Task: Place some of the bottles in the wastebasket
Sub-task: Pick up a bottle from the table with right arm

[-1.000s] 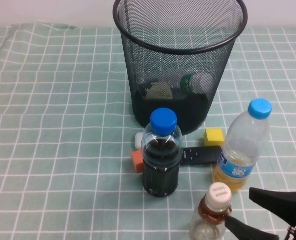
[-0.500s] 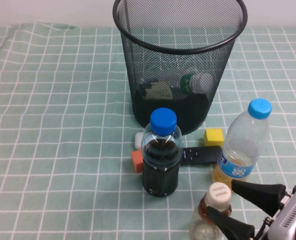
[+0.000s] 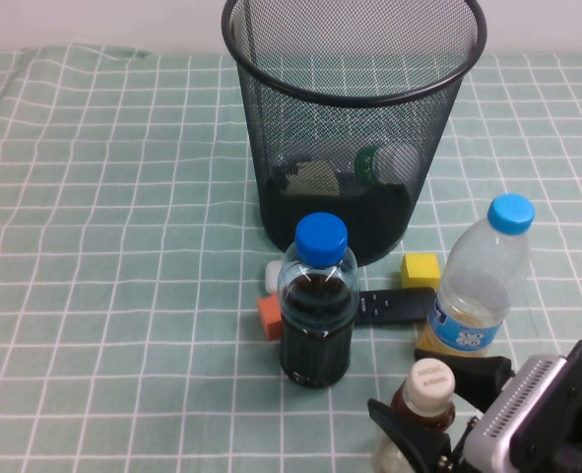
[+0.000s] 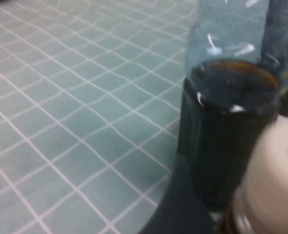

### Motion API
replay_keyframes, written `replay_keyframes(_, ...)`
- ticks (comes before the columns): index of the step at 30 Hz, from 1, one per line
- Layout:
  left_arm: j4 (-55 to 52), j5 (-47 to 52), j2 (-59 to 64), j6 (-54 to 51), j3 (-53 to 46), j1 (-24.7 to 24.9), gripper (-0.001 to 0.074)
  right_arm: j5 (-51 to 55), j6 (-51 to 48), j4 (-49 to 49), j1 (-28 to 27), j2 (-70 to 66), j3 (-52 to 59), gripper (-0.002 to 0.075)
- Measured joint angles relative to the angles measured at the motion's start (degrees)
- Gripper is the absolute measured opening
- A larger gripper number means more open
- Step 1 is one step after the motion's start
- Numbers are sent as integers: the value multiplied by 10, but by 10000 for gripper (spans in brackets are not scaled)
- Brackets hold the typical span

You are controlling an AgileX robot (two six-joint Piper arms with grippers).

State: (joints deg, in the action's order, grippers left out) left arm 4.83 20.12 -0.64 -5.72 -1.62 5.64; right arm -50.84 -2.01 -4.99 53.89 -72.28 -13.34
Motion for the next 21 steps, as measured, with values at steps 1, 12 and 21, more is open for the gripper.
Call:
replay_keyframes(1,0,0,0,0,0,0,-4,5,0,0,0,2,-3,404)
replay_keyframes(12,-2,0,0,0,0,0,-4,335,-2,2,-1,85,-110,-6)
replay_keyframes(21,-2,0,0,0,0,0,-4,711,70,5,-36,127,-327,-5)
